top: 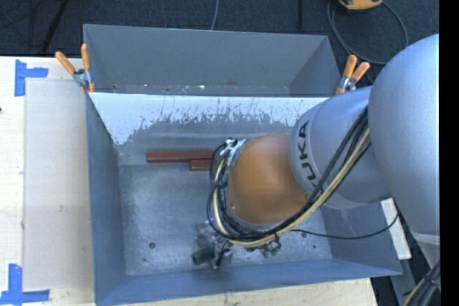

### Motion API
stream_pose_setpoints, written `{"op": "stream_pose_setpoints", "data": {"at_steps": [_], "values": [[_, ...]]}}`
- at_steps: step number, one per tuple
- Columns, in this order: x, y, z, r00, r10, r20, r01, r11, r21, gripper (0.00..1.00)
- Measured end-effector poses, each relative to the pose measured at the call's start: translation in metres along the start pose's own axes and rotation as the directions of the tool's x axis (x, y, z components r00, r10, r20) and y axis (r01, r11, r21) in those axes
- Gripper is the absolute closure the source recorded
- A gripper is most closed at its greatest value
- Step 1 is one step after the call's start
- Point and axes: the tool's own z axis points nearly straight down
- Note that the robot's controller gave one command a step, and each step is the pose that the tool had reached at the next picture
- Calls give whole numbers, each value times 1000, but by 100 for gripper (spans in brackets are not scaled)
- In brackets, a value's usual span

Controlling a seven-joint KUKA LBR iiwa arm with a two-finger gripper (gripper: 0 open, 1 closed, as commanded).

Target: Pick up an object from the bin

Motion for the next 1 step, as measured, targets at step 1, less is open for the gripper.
{"op": "stream_pose_setpoints", "data": {"at_steps": [1], "values": [[0, 0, 0, 1000, 1, 0, -1, 1000, 0, 100]]}}
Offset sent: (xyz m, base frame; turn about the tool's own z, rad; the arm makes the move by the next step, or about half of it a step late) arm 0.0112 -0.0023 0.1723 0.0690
